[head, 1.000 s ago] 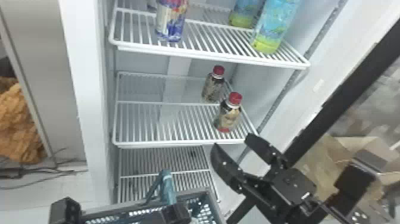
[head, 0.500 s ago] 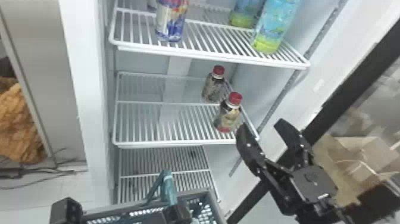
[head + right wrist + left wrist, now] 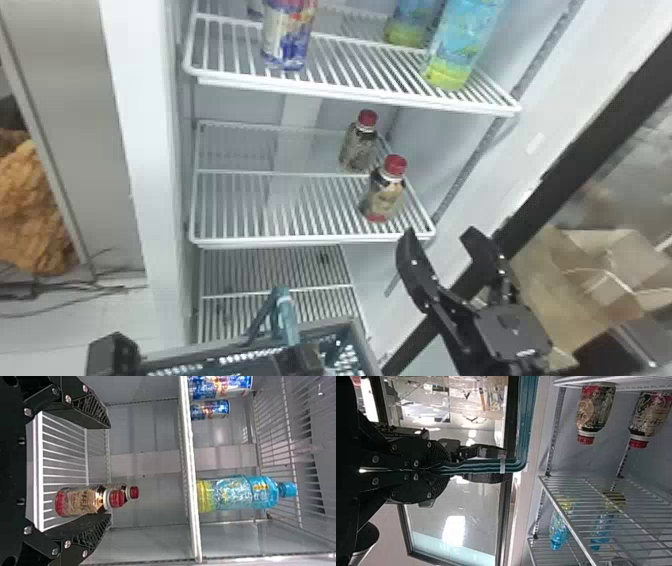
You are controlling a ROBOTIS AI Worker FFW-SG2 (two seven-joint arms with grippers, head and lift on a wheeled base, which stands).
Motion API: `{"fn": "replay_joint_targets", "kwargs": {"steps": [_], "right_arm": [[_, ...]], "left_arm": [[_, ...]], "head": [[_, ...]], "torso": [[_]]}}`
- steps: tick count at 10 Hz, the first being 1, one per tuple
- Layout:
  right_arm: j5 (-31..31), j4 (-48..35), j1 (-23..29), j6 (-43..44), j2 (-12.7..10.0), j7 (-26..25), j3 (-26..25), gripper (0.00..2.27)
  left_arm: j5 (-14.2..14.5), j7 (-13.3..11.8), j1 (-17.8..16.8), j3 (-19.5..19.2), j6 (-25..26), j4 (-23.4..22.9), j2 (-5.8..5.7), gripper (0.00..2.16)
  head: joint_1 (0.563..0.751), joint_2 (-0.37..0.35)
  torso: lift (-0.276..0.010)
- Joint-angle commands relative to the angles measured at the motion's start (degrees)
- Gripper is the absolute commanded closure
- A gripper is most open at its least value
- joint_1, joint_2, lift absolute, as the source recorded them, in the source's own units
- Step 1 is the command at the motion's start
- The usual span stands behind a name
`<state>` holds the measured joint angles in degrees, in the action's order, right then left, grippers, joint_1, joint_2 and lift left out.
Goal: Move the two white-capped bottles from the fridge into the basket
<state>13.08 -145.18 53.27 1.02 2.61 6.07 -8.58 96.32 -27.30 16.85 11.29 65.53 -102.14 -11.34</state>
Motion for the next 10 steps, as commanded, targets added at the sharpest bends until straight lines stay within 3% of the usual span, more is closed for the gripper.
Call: {"fn": "replay_joint_targets", "kwargs": {"steps": [1, 10], "right_arm": [[0.4, 0.12, 0.44, 1.38, -0.06, -0.27, 0.24, 0.28], [1.32, 0.55, 0.44, 1.52, 0.02, -0.27, 0.81, 0.28]], "left_arm": [[0.0, -0.13, 0.02, 0.02, 0.0, -0.02, 0.0, 1.12], [0.0, -0.13, -0.26, 0.13, 0.28, 0.12, -0.09, 1.12]], "head": [[0.695, -0.35], [0.695, -0.35]], "torso": [[-0.26], [-0.26]]}}
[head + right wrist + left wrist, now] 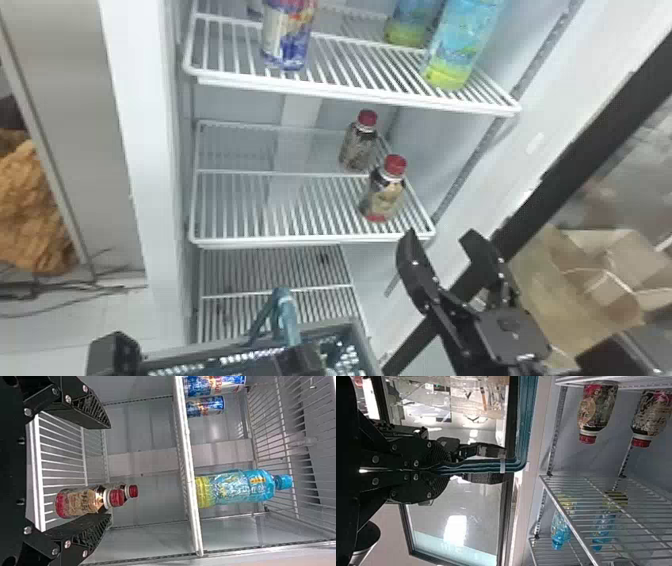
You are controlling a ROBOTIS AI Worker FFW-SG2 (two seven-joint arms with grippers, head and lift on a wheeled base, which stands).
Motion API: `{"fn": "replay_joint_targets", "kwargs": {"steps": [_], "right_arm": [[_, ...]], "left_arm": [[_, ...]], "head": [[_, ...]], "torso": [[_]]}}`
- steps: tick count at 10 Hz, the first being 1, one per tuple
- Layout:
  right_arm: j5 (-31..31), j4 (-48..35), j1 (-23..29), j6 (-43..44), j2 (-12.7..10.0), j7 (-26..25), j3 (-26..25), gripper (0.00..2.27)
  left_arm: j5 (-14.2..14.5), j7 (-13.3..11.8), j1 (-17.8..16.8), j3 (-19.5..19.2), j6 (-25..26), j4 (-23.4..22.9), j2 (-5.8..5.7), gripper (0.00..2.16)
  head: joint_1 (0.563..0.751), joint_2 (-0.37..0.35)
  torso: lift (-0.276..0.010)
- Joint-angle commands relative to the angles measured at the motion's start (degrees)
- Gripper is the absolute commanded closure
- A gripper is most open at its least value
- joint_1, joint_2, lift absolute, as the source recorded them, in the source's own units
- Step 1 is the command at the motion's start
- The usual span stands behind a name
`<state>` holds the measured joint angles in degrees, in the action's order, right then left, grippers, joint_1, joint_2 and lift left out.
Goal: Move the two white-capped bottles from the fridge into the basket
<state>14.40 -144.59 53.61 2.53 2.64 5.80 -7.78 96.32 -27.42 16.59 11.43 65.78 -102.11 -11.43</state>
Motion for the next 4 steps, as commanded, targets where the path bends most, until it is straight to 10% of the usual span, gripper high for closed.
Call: {"fn": "replay_joint_targets", "kwargs": {"steps": [1, 4], "right_arm": [[0.0, -0.04, 0.11, 0.0, 0.0, 0.0, 0.01, 0.28], [-0.11, -0.04, 0.11, 0.0, 0.18, 0.0, 0.01, 0.28]], "left_arm": [[0.0, 0.0, 0.0, 0.0, 0.03, -0.05, 0.0, 1.12], [-0.23, 0.0, -0.14, 0.11, 0.46, 0.09, -0.09, 1.12]], "head": [[0.695, -0.35], [0.695, -0.35]], "torso": [[-0.26], [-0.26]]}}
